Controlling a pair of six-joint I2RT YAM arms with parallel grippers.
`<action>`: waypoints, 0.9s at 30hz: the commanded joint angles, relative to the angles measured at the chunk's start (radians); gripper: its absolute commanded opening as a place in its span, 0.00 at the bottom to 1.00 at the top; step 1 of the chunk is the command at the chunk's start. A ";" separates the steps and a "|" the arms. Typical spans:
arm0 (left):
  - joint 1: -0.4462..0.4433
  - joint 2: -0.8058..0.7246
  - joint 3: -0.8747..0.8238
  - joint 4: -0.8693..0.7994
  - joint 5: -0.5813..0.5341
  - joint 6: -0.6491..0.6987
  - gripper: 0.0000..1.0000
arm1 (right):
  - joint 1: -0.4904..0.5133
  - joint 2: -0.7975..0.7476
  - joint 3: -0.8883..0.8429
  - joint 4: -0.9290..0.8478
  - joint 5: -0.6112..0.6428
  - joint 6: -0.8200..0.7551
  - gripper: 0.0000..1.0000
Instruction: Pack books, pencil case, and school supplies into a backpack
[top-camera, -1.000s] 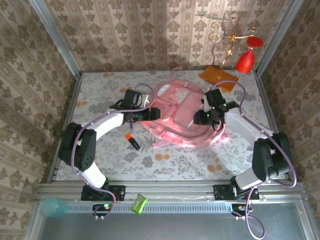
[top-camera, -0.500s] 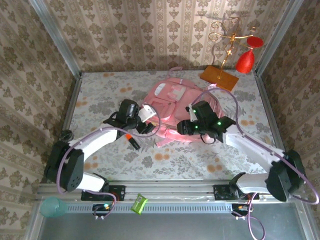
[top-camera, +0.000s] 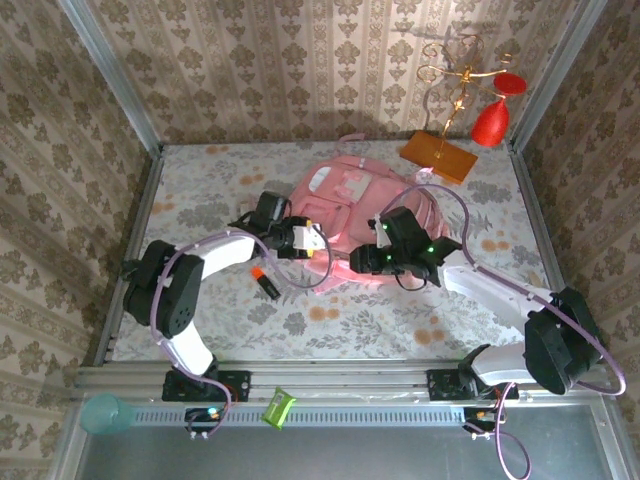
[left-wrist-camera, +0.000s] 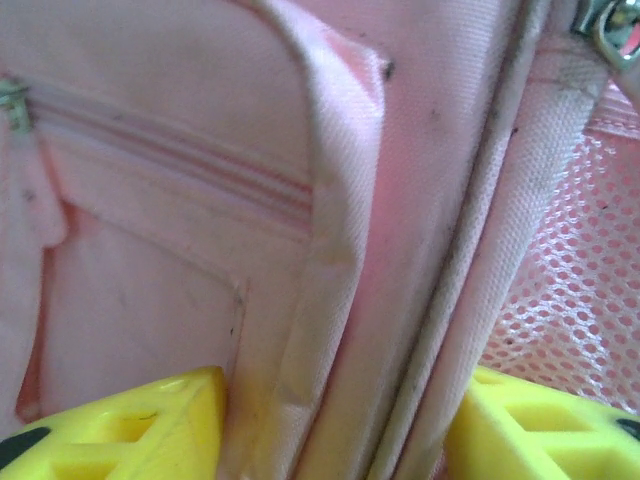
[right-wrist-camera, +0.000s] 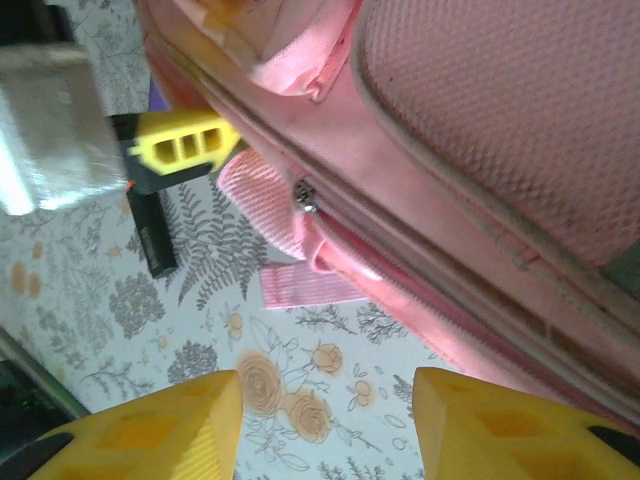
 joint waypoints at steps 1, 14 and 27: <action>-0.013 0.039 0.017 0.021 0.016 0.065 0.51 | 0.009 -0.009 -0.042 0.124 -0.085 0.095 0.48; -0.018 -0.014 0.045 -0.070 0.094 -0.013 0.00 | 0.140 0.149 -0.098 0.400 0.118 0.328 0.40; -0.013 -0.042 0.054 -0.110 0.153 -0.033 0.00 | 0.170 0.302 -0.137 0.708 0.307 0.348 0.38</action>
